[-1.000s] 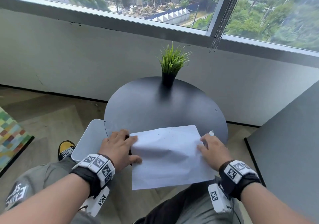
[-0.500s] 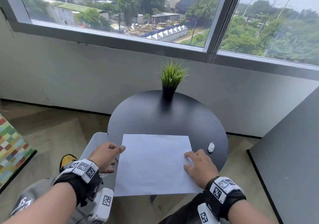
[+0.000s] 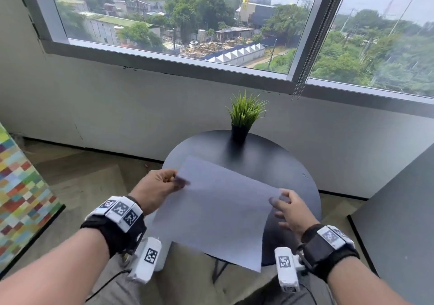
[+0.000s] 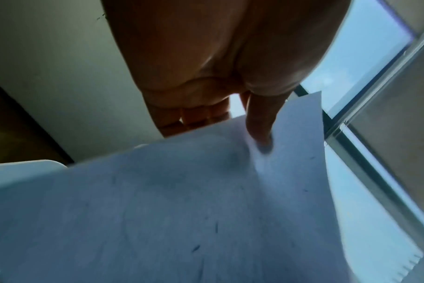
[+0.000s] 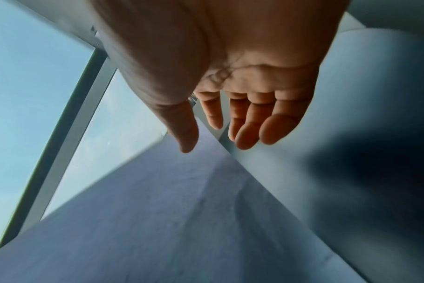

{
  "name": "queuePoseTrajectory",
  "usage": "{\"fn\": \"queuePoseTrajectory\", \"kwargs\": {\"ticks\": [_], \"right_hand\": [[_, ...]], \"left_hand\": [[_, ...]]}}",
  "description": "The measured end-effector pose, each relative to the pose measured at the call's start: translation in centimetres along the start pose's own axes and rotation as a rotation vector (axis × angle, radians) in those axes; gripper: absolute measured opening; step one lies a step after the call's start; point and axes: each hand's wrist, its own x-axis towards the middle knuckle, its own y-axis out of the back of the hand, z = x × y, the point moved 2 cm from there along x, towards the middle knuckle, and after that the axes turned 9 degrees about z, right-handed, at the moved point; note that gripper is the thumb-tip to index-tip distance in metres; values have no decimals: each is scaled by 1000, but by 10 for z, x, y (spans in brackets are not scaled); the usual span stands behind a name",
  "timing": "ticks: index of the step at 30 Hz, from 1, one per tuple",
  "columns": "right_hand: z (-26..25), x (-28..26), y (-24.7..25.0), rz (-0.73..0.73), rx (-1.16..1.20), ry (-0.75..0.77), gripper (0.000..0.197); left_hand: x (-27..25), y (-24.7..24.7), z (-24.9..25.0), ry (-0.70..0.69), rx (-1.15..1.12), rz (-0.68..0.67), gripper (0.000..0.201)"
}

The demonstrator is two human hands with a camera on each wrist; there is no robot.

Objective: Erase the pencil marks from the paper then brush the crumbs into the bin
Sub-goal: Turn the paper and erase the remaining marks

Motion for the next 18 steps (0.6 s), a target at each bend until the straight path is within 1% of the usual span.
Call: {"fn": "queuePoseTrajectory", "kwargs": {"ticks": [1, 3, 4, 5, 6, 7, 8, 10, 11, 12, 13, 15, 17, 18], "right_hand": [[-7, 3, 8, 3, 71, -12, 45], [-23, 0, 22, -42, 147, 27, 55], [-33, -3, 28, -70, 173, 79, 61], [-43, -8, 34, -78, 184, 149, 68], [-54, -14, 40, -68, 194, 229, 71], [-66, -20, 46, -46, 203, 318, 66], [-76, -26, 52, -27, 215, 403, 54], [-93, -34, 60, -2, 270, 523, 19], [-95, -35, 63, 22, 278, 567, 11], [-94, -34, 65, 47, 261, 593, 13], [-90, -33, 64, 59, 233, 601, 13], [-73, -31, 56, 45, 149, 532, 12], [-48, -27, 46, 15, 75, 424, 32], [-41, -25, 41, 16, 66, 384, 28]], "left_hand": [[3, -2, 8, -20, -85, 17, 6], [5, -7, 26, -49, -203, 62, 7], [6, -9, 32, -64, -244, 85, 9], [7, -11, 37, -85, -264, 98, 11], [7, -13, 43, -104, -289, 107, 13], [8, -16, 47, -124, -299, 116, 14], [8, -19, 52, -145, -317, 125, 15], [12, -24, 57, -176, -332, 145, 15], [14, -25, 58, -193, -323, 159, 15], [16, -27, 58, -205, -325, 166, 16], [19, -29, 52, -212, -298, 164, 19], [22, -32, 34, -174, -199, 154, 29], [20, -34, 13, -95, -77, 119, 37], [19, -34, 4, -63, -33, 107, 34]]}}
